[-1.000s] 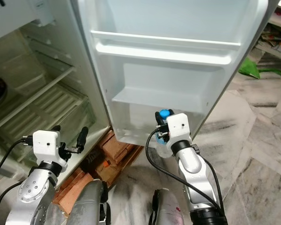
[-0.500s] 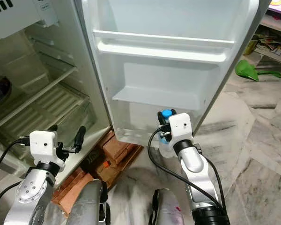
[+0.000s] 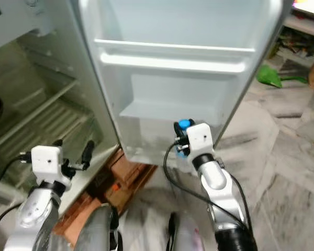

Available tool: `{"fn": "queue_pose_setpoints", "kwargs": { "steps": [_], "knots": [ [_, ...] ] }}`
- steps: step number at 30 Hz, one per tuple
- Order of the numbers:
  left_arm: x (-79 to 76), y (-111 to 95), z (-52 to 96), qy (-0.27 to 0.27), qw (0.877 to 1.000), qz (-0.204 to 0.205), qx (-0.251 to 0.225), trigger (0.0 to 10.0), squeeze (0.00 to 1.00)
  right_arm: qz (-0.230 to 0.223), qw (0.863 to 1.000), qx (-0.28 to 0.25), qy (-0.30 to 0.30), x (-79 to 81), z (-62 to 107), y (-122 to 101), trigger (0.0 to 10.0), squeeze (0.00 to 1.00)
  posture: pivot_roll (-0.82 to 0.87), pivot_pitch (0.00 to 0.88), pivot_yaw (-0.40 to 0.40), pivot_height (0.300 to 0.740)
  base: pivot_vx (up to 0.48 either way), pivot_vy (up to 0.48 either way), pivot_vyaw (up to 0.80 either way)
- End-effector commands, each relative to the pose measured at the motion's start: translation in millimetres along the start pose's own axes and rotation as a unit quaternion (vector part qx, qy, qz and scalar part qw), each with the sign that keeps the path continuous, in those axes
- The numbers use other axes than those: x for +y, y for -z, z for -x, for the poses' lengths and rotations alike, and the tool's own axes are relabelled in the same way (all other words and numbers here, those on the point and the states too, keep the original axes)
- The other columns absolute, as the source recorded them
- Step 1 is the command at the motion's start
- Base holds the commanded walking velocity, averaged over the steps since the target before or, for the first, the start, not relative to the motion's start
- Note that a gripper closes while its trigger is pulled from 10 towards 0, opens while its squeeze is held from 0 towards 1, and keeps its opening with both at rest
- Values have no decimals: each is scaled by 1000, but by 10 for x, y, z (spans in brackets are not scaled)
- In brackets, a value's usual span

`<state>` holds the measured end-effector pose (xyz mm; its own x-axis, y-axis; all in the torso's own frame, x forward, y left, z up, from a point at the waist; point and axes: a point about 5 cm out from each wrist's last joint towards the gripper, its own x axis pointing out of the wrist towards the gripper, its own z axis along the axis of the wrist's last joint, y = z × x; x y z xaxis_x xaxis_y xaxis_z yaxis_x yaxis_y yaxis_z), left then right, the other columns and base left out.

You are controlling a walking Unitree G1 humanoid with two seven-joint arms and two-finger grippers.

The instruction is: Restocking fridge

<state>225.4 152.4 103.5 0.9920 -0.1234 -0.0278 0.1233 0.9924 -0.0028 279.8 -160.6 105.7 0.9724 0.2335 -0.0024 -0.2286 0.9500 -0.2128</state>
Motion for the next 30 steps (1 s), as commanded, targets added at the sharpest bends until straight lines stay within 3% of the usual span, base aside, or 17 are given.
{"fn": "queue_pose_setpoints", "kwargs": {
  "steps": [1,13,22,30],
  "knots": [
    [80,24,25,-9,1000,-8,6,10000,0,-1,1000,-22,-9,49,-46,-91,10000,0,72,132,18,645,296,0,0],
    [92,15,30,-17,1000,-11,3,10000,0,0,1000,-27,-15,60,-63,-107,10000,0,77,131,15,645,186,0,0],
    [77,23,36,-21,1000,-12,4,10000,0,-1,999,-28,-20,76,-67,-103,10000,0,80,133,13,645,0,0,0],
    [75,34,50,-23,1000,-15,8,10000,0,-4,999,-30,-28,97,-91,-109,10000,0,86,136,7,595,0,0,0]
  ]
}}
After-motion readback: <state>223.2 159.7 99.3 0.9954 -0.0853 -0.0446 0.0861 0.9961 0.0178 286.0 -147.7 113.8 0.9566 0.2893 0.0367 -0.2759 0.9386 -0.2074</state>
